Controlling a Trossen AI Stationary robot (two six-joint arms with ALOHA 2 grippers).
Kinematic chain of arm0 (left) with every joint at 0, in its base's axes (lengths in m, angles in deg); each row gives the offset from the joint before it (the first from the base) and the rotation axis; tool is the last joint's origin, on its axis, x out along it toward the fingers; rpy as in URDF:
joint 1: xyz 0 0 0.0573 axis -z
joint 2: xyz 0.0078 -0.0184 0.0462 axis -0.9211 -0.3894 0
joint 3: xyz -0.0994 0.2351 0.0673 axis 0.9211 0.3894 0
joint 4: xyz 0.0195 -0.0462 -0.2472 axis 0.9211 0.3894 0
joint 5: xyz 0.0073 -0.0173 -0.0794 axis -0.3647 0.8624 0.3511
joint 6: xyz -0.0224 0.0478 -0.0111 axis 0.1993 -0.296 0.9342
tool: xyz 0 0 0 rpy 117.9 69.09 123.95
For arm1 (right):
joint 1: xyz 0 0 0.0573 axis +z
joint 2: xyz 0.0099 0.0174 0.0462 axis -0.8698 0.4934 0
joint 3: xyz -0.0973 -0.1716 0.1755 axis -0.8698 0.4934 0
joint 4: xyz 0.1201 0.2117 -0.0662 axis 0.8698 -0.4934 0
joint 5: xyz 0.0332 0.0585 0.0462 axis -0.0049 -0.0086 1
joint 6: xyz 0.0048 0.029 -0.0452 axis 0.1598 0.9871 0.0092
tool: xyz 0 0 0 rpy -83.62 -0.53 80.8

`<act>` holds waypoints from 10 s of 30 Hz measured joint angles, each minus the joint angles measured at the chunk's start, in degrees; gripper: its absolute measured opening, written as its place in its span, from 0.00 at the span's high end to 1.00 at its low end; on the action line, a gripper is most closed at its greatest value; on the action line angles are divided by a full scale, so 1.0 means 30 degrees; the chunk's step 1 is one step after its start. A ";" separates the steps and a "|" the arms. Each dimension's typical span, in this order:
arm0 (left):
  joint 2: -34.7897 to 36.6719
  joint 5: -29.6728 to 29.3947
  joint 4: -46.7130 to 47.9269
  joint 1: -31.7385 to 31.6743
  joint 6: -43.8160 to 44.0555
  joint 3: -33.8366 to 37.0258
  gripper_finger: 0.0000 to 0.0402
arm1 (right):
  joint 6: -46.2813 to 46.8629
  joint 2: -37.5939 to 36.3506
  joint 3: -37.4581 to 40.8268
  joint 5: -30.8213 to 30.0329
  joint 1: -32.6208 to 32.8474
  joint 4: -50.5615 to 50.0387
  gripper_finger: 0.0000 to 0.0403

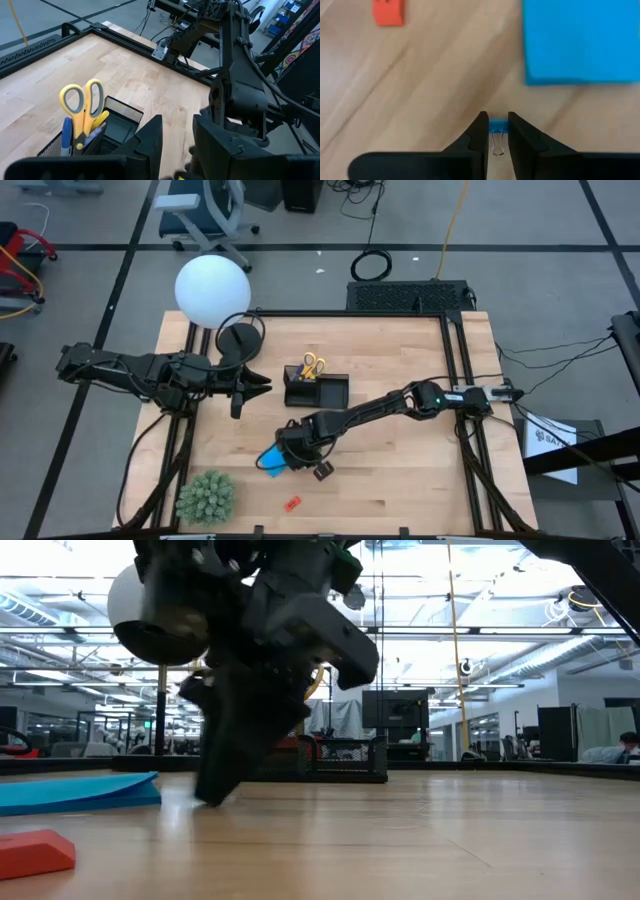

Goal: Pick and place office supplies into organizer
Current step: Put the blue binder clip into the black desk organizer, then put the orange eraser into the black desk organizer

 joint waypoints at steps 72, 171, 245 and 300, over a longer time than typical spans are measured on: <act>0.0006 0.0000 0.0000 -0.0005 0.0000 0.0000 0.71 | 0.2897 -0.2035 -0.0049 -1.1538 -0.3952 -0.1447 0.89; -0.0001 0.0000 0.0007 -0.0003 0.0000 0.0000 0.71 | 0.4564 0.0121 0.1169 -0.0113 0.3924 0.7288 0.65; 0.0005 0.0000 0.0000 -0.0006 0.0000 0.0000 0.71 | 0.5748 -0.0250 0.4088 -0.2531 0.4033 0.9660 0.65; -0.0001 0.0000 0.0000 0.0000 0.0000 0.0007 0.71 | 0.7232 -0.1045 0.3067 -0.2113 0.3149 0.9345 0.86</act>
